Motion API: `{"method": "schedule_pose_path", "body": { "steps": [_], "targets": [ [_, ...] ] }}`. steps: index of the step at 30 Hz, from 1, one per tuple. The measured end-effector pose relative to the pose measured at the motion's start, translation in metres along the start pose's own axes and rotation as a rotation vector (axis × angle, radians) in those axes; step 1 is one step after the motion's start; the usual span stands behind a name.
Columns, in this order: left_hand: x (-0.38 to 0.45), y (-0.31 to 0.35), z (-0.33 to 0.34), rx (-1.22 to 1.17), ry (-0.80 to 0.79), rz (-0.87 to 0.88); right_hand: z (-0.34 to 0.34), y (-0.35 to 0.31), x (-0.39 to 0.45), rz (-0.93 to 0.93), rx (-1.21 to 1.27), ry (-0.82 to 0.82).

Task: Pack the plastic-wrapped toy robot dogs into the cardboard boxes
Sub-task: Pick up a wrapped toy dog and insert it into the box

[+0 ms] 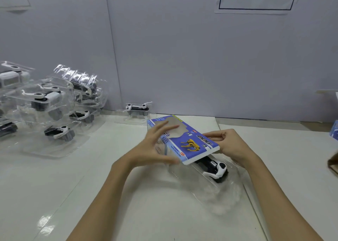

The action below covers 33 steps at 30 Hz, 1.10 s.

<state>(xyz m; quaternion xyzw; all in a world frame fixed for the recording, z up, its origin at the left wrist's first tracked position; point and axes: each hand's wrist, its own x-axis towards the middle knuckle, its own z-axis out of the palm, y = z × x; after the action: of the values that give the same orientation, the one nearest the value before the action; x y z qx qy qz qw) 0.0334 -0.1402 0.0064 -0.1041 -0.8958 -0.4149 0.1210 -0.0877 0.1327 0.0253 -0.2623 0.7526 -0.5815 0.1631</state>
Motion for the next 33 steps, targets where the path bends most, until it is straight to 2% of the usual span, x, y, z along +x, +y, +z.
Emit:
{"method": "schedule_pose_path", "body": {
  "steps": [2,4,9,12,14,16,19,23,25,28,33],
  "targets": [
    [0.003,0.001,0.013,0.161,-0.01,0.038,0.001,0.001,0.001,0.005,-0.019,0.048],
    [0.005,0.001,0.016,0.213,0.047,0.065,0.002,0.002,0.002,0.016,0.002,0.058],
    [0.003,-0.007,0.008,0.254,0.103,0.042,0.001,0.004,0.001,0.092,0.242,-0.138],
    [0.002,-0.009,0.009,0.238,0.133,0.032,0.002,0.009,-0.001,0.046,0.332,-0.259],
    [0.003,-0.007,0.008,0.199,0.113,-0.025,0.01,0.013,0.0,0.027,0.37,-0.268],
    [0.001,-0.006,0.005,0.151,0.036,-0.08,0.024,0.015,0.003,0.042,0.401,-0.095],
    [-0.003,0.001,0.007,0.117,-0.057,-0.078,0.046,0.017,0.009,0.133,0.406,0.32],
    [0.004,0.019,0.036,0.131,0.008,-0.003,0.057,0.019,0.017,0.214,0.425,0.629],
    [0.006,0.022,0.043,0.166,0.061,0.009,0.055,0.019,0.017,0.22,0.48,0.68],
    [0.008,0.018,0.037,0.191,0.125,0.077,0.052,0.02,0.012,0.224,0.562,0.641],
    [0.01,0.014,0.034,0.234,0.428,0.088,0.066,0.011,0.009,0.195,0.508,0.504]
  ]
}}
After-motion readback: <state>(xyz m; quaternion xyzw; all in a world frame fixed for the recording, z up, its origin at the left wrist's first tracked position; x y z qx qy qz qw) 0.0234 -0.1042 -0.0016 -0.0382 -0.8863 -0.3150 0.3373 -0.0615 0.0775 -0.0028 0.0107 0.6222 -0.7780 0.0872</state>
